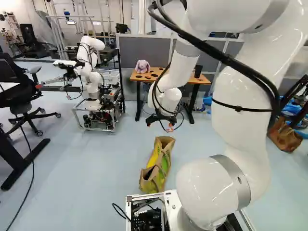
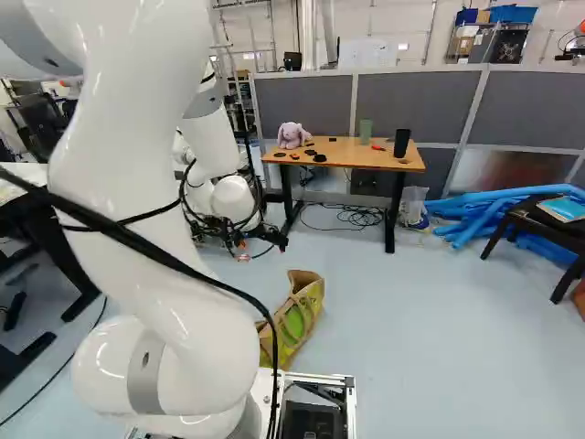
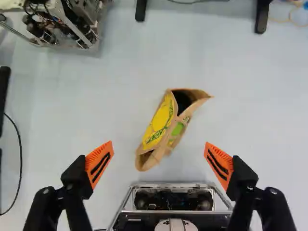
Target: Pick up the bag on the ground and place it on the table
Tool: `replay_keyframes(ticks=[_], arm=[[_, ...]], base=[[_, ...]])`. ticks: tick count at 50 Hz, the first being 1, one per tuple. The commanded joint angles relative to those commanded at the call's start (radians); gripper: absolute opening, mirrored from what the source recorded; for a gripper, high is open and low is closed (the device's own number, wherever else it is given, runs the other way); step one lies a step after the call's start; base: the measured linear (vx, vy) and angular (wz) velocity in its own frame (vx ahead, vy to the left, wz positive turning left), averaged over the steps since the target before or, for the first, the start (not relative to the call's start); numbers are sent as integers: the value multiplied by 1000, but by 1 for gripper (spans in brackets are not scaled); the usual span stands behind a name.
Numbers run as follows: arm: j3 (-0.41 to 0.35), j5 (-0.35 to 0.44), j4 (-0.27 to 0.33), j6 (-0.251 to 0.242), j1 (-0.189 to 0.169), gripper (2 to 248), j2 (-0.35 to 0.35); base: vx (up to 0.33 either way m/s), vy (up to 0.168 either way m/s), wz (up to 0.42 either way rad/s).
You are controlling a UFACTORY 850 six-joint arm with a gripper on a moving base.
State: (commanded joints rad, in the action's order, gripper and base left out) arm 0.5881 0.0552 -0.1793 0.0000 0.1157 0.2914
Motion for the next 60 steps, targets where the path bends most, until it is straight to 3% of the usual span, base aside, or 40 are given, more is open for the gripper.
replay_keyframes(ticks=[21, 60], arm=[[137, -194, -58, 0, -31, 247, 161], [304, -207, -62, 0, -77, 247, 377]], base=[[0, 0, 0], [0, 0, 0]])
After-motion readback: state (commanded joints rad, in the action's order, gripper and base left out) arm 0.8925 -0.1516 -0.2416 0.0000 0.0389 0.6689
